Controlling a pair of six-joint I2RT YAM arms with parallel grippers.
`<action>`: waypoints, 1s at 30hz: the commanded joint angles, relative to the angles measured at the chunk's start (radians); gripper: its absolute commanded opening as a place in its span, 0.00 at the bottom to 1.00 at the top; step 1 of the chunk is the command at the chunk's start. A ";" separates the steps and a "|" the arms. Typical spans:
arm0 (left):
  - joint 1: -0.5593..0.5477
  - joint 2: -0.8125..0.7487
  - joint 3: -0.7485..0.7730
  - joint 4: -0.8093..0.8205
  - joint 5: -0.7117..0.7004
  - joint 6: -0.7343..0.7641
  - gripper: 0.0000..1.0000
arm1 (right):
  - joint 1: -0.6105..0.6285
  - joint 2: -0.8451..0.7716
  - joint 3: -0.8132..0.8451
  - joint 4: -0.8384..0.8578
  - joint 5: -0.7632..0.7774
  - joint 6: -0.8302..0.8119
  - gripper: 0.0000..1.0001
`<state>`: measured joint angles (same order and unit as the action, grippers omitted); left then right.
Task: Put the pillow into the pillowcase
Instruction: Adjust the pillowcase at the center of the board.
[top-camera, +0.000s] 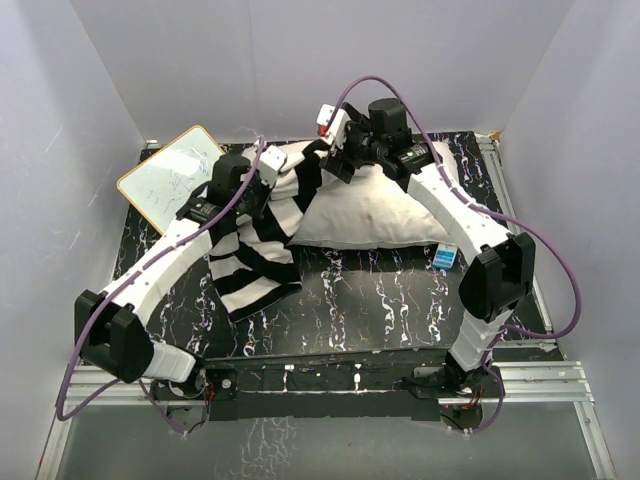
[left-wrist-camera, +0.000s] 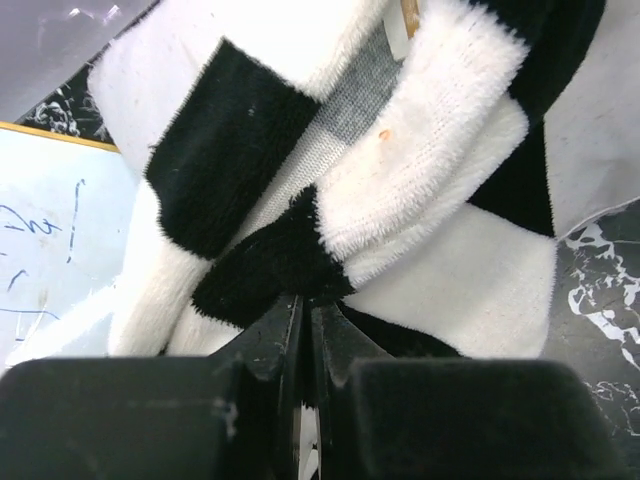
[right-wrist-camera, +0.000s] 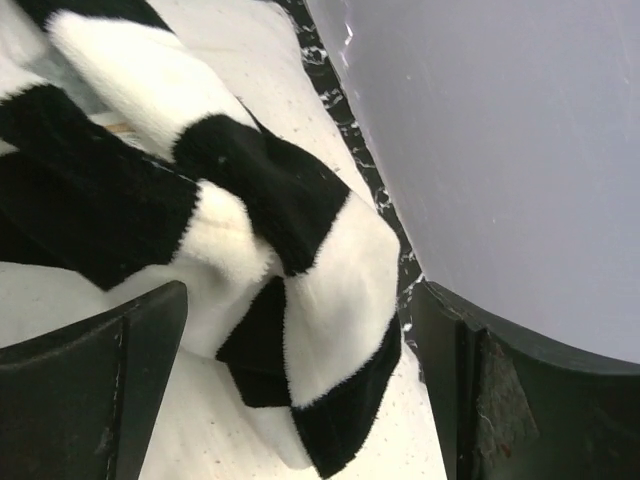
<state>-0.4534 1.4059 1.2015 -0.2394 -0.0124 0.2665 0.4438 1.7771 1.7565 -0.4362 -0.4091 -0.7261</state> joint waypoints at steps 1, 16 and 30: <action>0.006 -0.138 0.025 0.016 0.034 -0.031 0.00 | -0.002 0.035 -0.018 0.080 0.090 -0.024 0.99; 0.009 -0.445 0.151 -0.189 0.130 -0.114 0.00 | 0.006 0.040 0.519 -0.082 -0.442 0.318 0.08; 0.009 -0.486 0.034 -0.208 0.516 -0.356 0.79 | 0.005 -0.025 0.367 -0.180 -0.243 0.110 0.08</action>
<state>-0.4473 0.9321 1.2255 -0.3992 0.5640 -0.0463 0.4519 1.7603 2.1639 -0.5838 -0.7635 -0.5224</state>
